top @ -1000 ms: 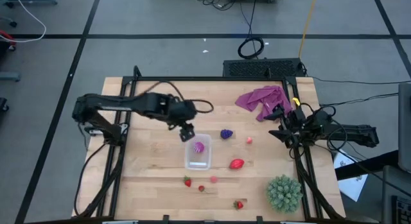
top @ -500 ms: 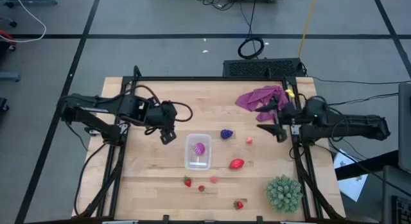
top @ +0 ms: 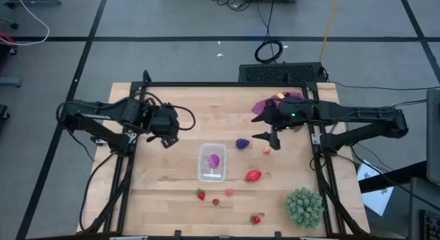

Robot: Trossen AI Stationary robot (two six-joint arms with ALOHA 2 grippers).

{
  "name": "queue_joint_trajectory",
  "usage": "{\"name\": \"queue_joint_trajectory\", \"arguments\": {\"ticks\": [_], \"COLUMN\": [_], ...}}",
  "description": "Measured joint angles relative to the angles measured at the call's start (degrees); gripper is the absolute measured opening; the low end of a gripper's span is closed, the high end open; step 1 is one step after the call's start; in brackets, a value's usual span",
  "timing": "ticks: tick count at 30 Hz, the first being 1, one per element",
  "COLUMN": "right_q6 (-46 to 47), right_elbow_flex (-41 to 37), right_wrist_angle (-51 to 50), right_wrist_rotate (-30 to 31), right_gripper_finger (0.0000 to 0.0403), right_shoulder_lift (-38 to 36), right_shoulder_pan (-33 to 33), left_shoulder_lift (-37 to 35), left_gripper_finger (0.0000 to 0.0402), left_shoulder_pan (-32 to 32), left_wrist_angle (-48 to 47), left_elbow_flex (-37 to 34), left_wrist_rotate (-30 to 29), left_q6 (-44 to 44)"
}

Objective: Pick and placing Produce into tupperware
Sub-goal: Put the purple grapes into the transparent bin

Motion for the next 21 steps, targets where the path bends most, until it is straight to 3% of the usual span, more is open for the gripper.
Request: {"name": "queue_joint_trajectory", "arguments": {"ticks": [10,21], "right_q6": [0.56,-1.75], "right_elbow_flex": [2.42,2.42], "right_wrist_angle": [-4.08,-3.77], "right_wrist_rotate": [0.00,-0.02], "right_gripper_finger": [0.0290,0.0290], "right_shoulder_lift": [8.72,19.56], "right_shoulder_pan": [0.00,-0.04], "left_shoulder_lift": [-10.77,-16.67], "left_gripper_finger": [0.0232,0.0232], "left_shoulder_pan": [-0.02,-0.08], "left_wrist_angle": [-0.11,0.17], "left_elbow_flex": [-1.42,-14.16], "left_wrist_rotate": [-2.74,-3.00], "left_q6": [-3.37,-7.16]}}
